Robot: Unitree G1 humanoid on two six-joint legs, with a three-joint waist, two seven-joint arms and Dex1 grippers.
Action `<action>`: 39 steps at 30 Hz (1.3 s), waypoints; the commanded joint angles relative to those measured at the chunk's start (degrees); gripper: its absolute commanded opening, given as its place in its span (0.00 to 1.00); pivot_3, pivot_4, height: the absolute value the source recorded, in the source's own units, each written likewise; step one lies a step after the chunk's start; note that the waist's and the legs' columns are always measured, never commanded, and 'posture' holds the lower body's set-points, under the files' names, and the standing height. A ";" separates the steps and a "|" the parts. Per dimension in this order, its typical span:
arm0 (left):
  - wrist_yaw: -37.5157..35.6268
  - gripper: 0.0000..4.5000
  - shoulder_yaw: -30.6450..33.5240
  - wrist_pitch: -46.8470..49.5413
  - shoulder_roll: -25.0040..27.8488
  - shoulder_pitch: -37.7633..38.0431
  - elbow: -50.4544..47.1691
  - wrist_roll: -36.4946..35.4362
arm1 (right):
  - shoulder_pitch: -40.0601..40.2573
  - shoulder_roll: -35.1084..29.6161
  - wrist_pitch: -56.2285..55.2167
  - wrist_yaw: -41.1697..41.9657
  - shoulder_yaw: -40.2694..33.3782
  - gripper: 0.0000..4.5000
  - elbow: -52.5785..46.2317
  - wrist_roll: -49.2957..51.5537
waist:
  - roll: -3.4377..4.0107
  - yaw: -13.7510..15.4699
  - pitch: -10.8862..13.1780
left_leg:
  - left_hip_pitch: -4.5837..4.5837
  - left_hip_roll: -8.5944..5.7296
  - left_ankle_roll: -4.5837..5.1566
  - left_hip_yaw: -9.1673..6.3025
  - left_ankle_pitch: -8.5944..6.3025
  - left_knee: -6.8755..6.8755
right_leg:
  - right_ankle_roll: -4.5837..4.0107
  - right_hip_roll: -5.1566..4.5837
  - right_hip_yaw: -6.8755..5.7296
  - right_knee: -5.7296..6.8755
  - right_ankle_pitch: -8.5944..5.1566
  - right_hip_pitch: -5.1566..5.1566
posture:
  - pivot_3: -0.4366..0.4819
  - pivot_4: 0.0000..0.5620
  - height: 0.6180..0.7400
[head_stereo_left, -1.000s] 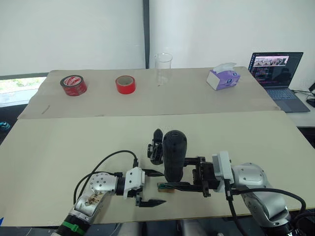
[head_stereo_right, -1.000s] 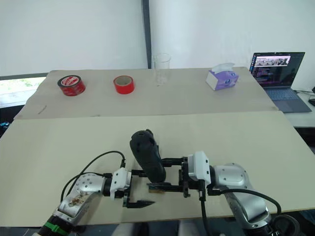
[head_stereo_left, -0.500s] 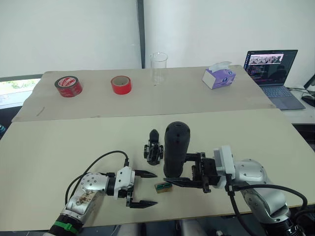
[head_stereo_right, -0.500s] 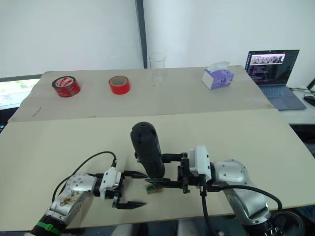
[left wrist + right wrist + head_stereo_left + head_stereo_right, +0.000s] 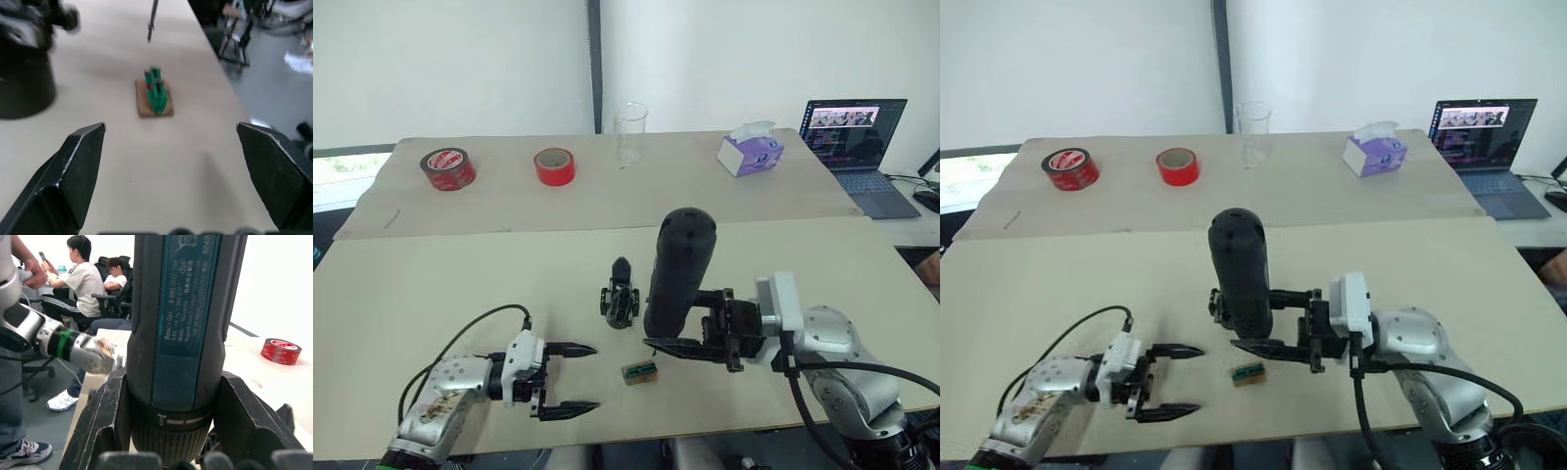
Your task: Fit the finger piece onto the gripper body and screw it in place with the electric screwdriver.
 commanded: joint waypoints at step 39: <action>5.57 1.00 9.30 13.57 -2.41 -17.86 2.31 -3.90 | -25.70 6.82 15.40 -11.63 -5.90 0.43 10.25 9.87 | -0.12 0.06 0.16 | -0.11 -0.11 0.00 0.01 0.01 0.00 | 0.21 0.08 -0.04 0.06 0.15 -0.06 | 0.48 0.27 1.00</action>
